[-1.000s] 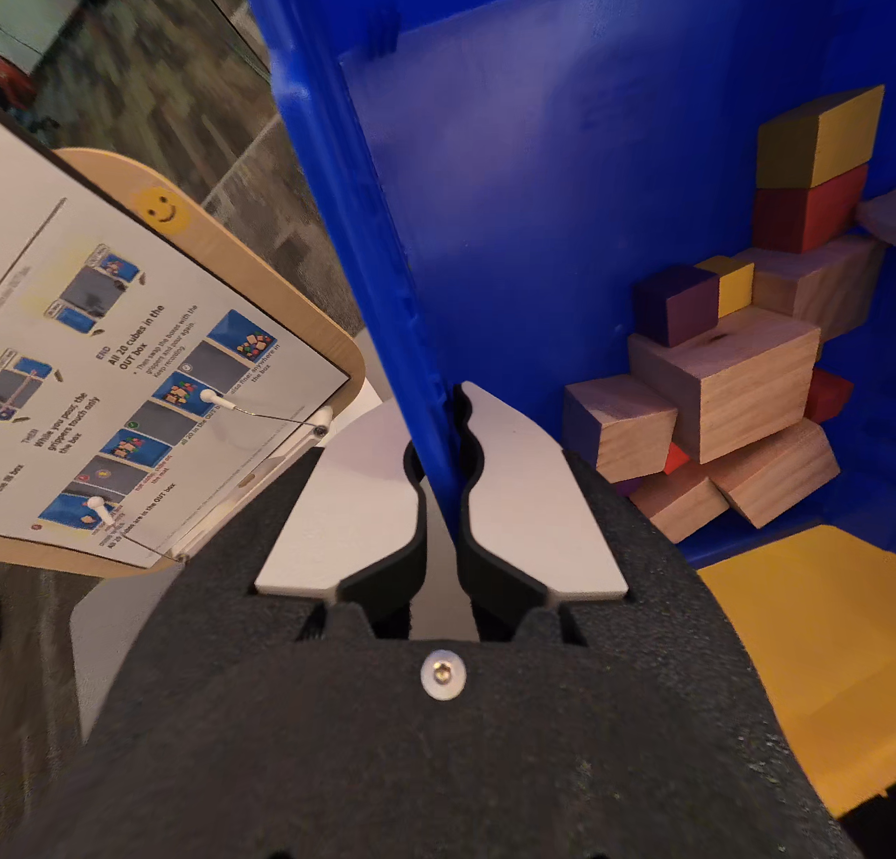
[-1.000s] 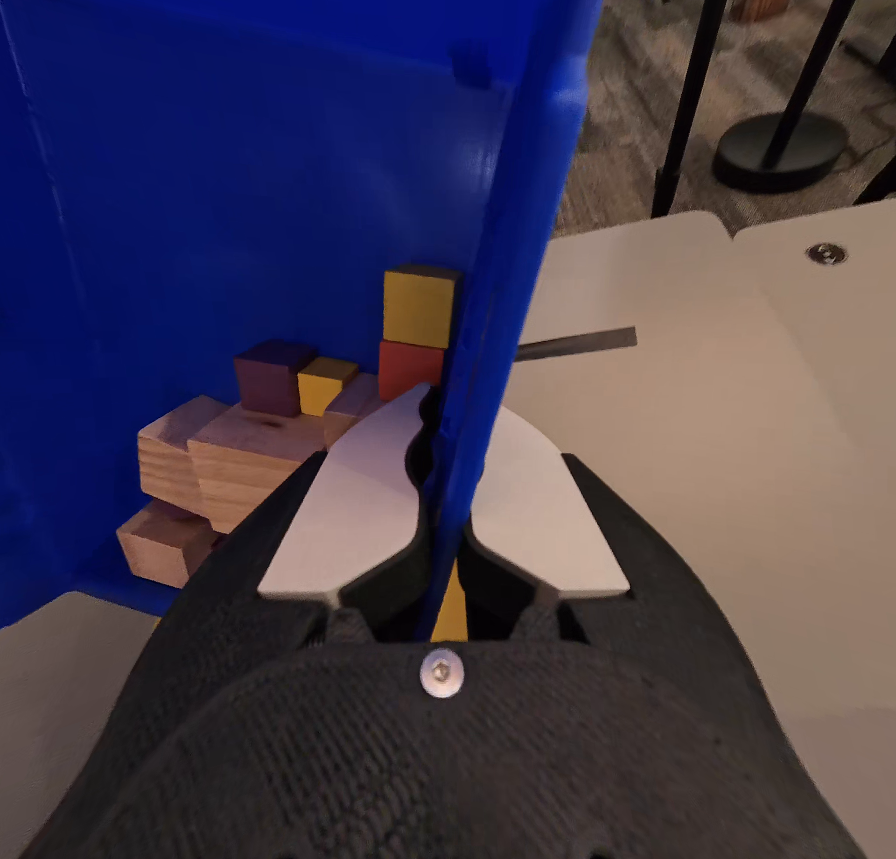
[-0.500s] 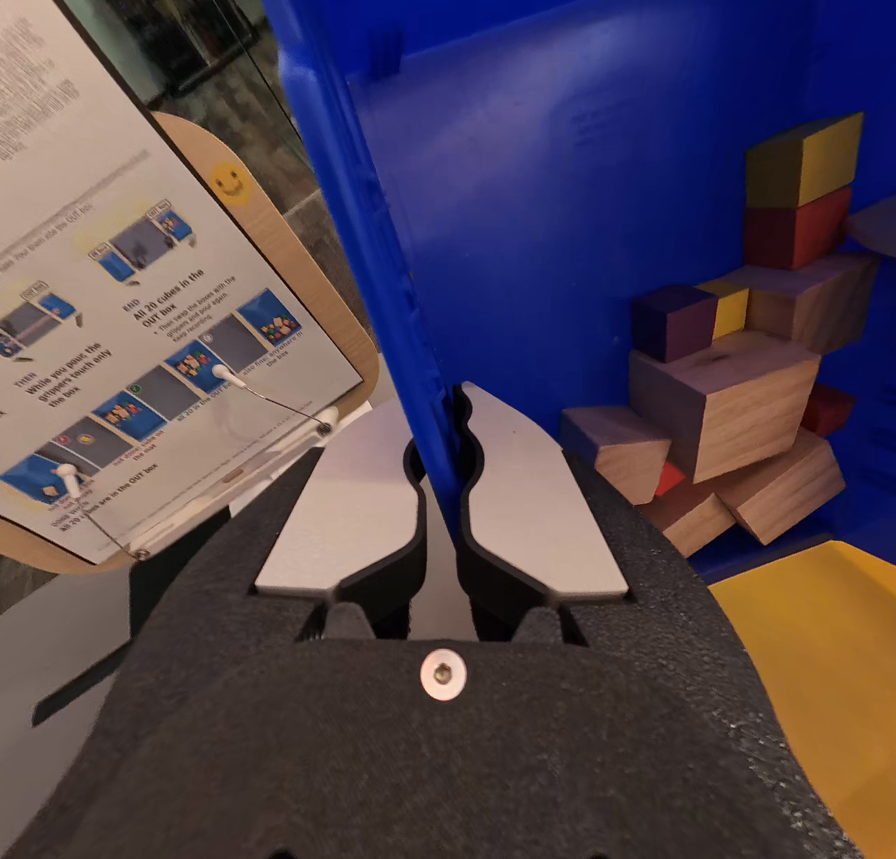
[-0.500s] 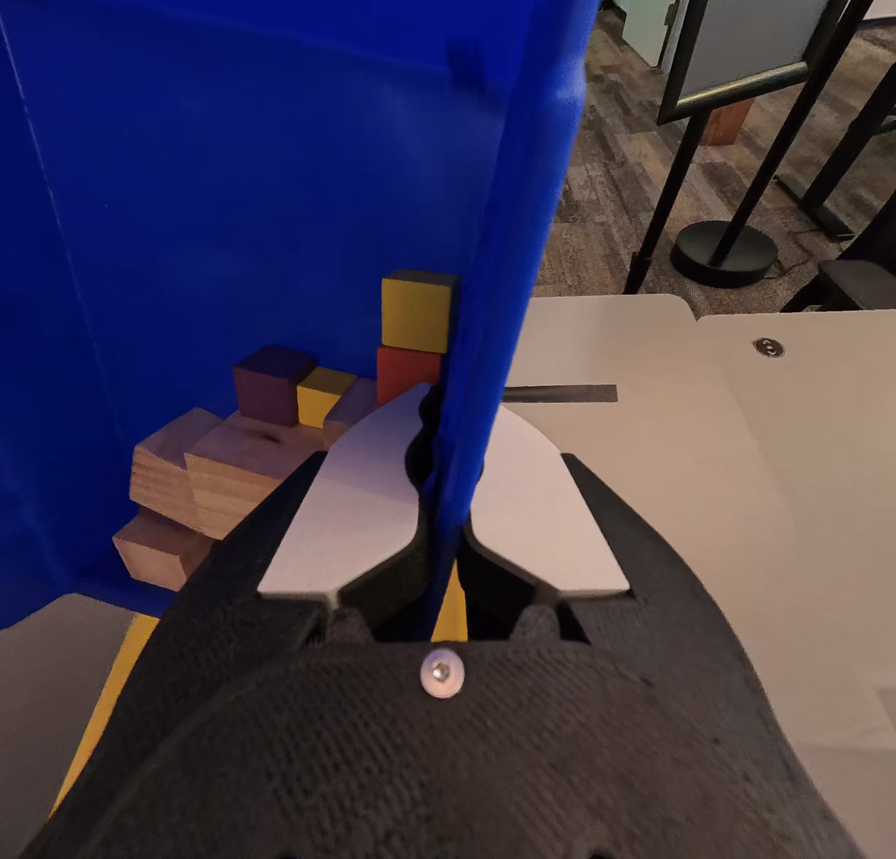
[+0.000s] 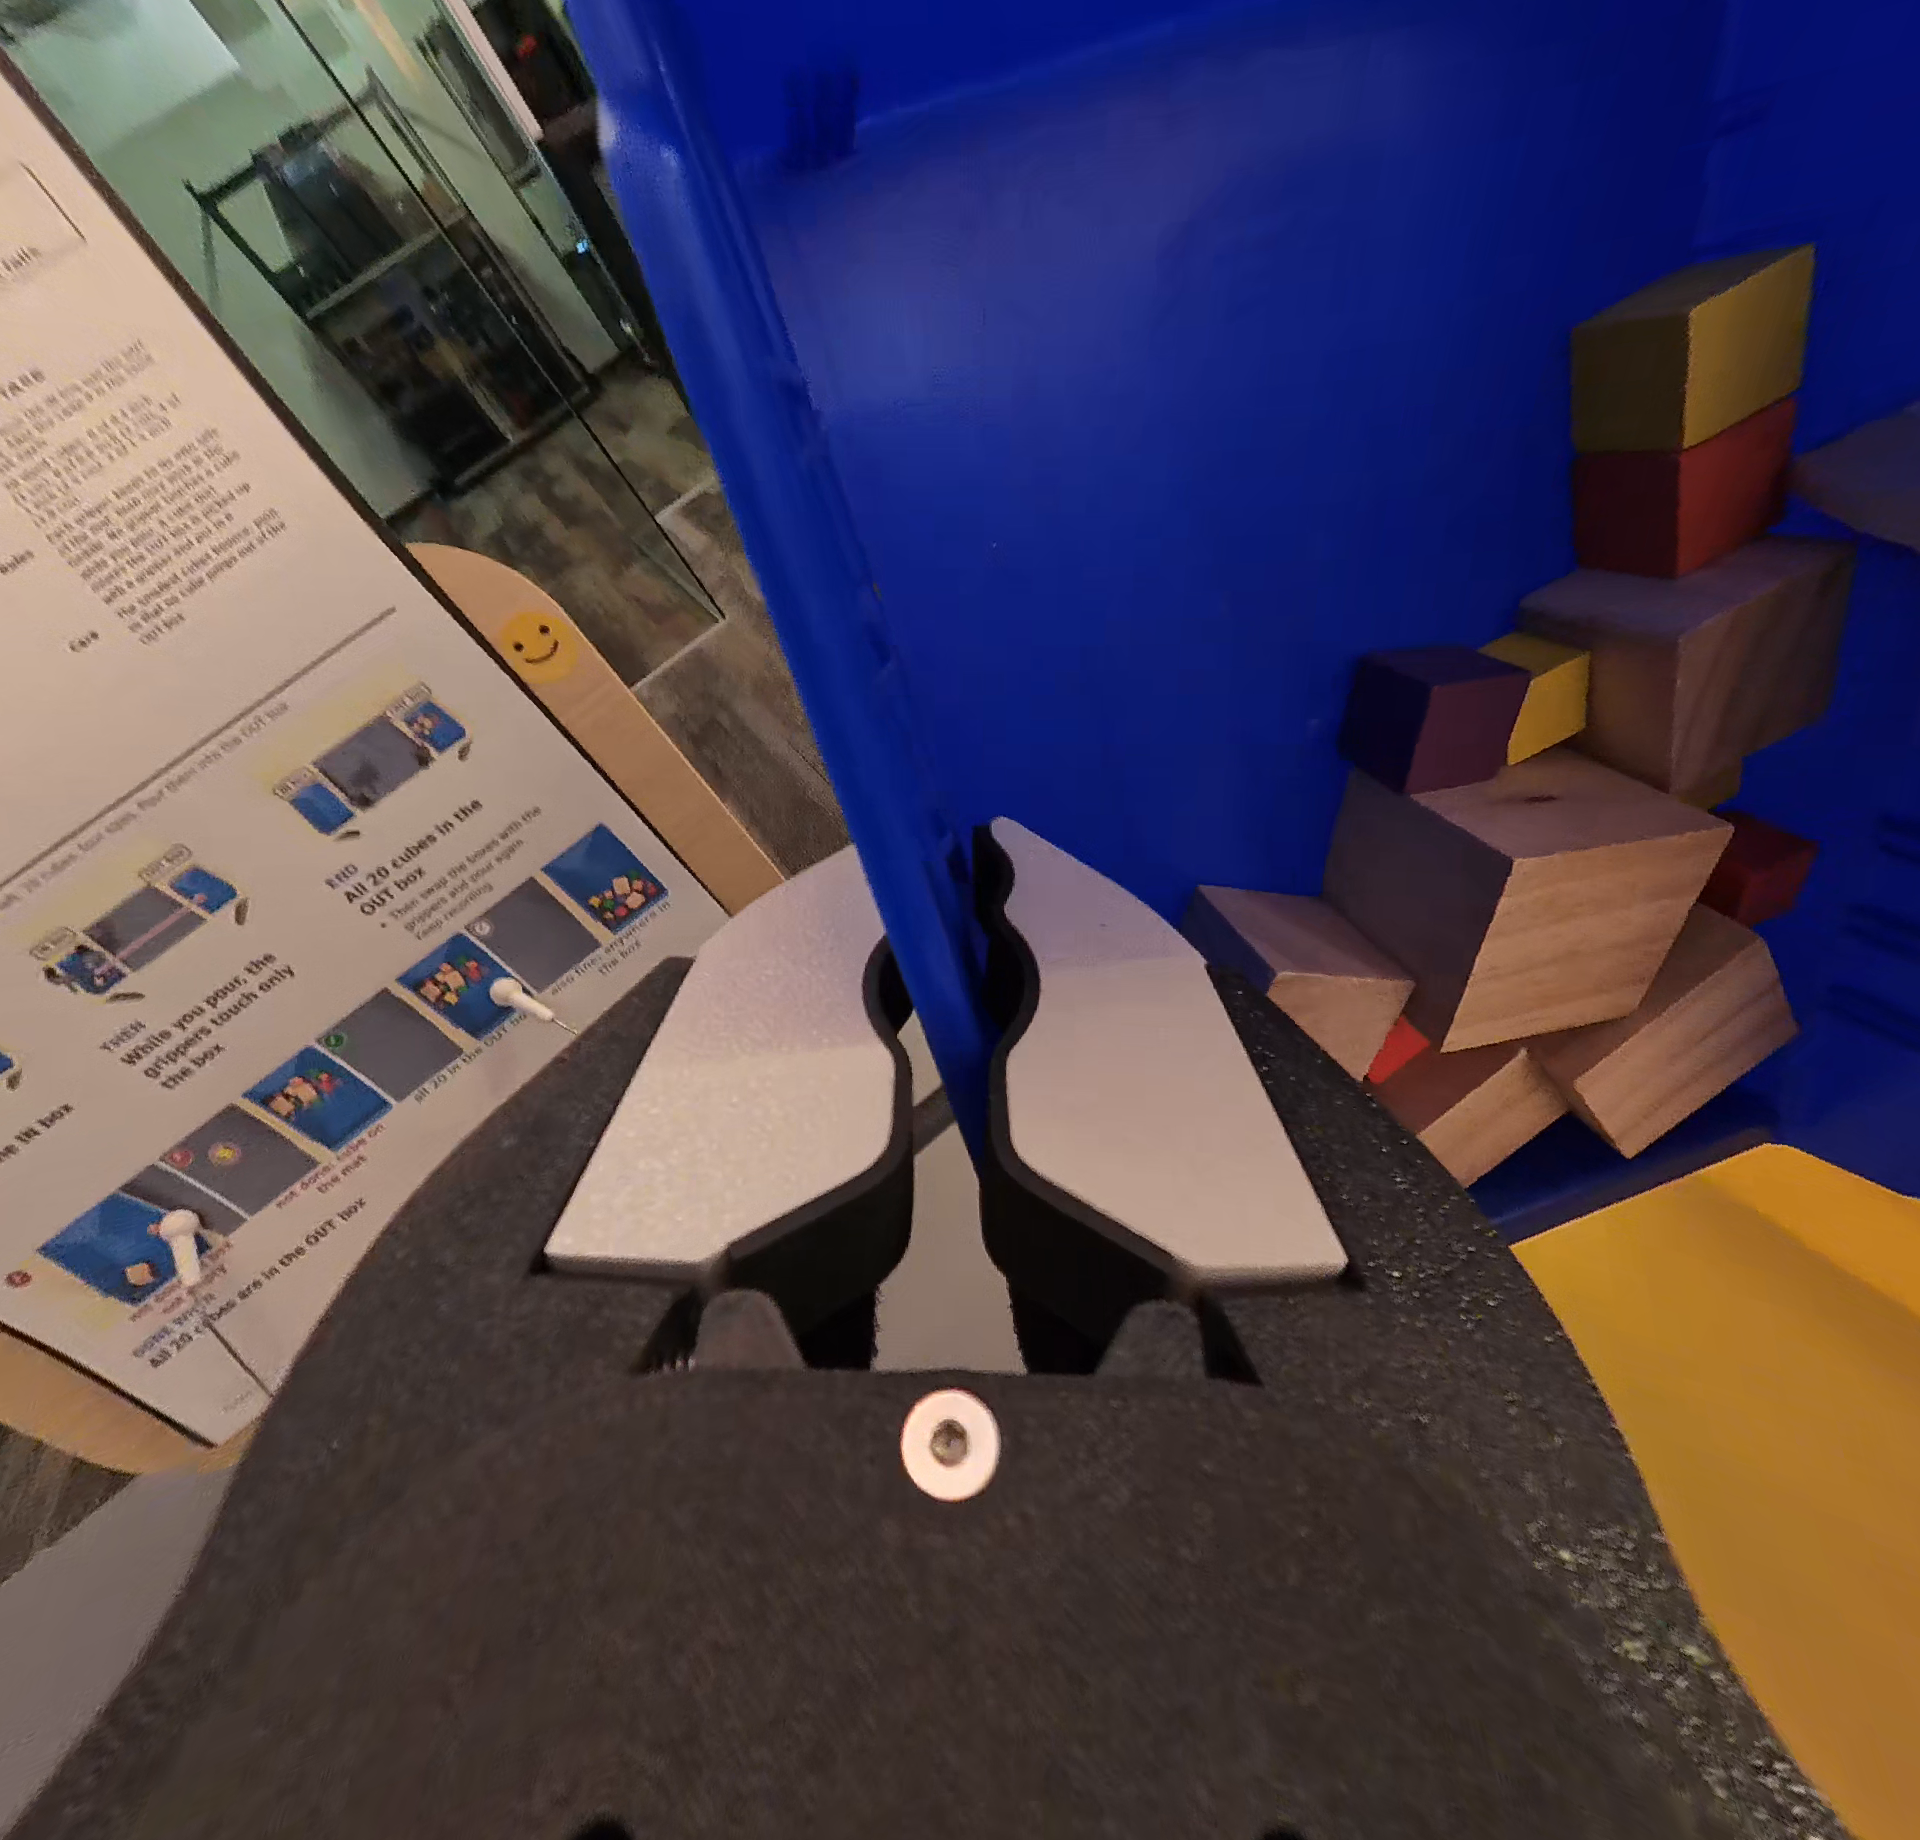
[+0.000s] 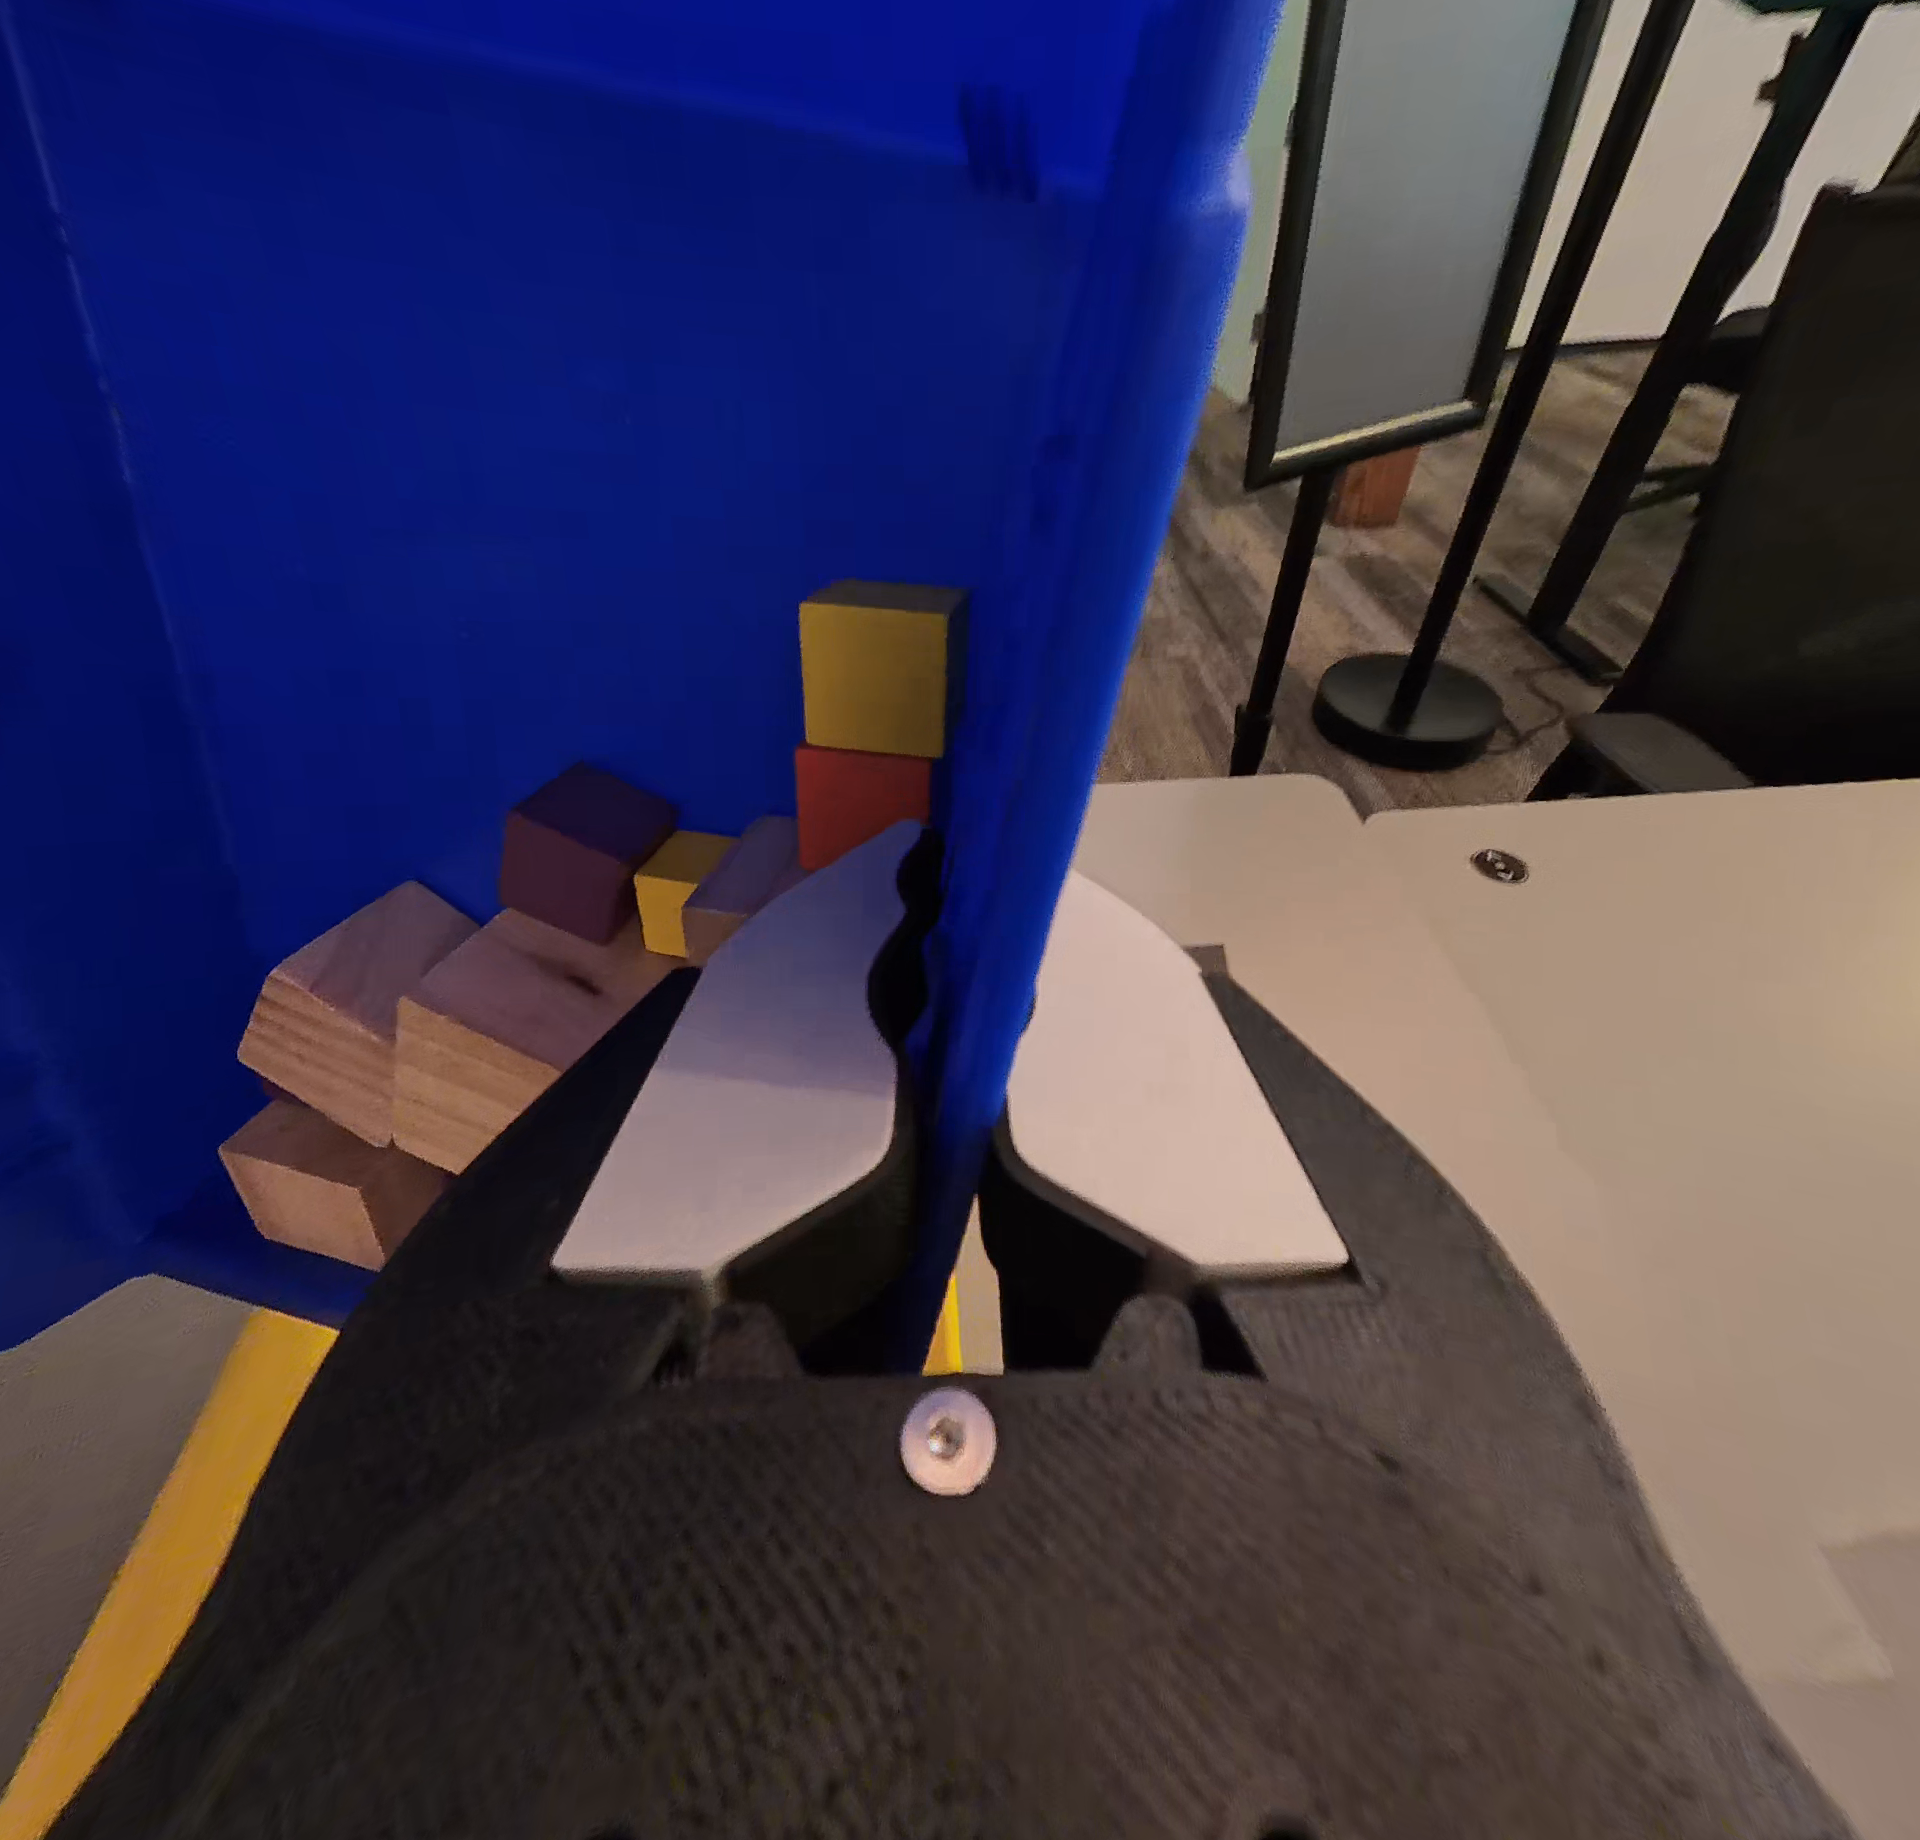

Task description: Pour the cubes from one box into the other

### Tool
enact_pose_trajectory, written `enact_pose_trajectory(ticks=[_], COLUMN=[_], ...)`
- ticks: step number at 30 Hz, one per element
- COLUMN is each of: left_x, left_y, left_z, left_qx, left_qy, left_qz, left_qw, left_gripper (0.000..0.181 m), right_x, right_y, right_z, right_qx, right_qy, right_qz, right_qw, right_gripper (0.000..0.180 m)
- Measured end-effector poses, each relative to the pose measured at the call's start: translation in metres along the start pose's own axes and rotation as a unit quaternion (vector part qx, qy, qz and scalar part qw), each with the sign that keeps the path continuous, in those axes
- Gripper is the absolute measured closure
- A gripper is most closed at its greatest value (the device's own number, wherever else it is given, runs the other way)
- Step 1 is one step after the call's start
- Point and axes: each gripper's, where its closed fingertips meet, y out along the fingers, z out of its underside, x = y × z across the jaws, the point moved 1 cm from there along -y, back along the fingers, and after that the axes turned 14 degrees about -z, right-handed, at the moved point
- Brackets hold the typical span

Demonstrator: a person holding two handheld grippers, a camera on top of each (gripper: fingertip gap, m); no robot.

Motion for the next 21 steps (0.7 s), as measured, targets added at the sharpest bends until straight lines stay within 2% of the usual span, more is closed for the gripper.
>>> enact_pose_trajectory(ticks=[21], left_x=[0.005], left_y=[-0.001], left_z=[-0.014], left_qx=[-0.076], left_qy=[0.029], left_qz=[-0.007], left_qw=[0.997], left_gripper=[0.171], right_x=[-0.001], right_y=[0.004], right_z=[-0.005], right_qx=[-0.072], right_qy=[-0.013], right_qz=[-0.005], right_qw=[0.997], right_gripper=[0.174])
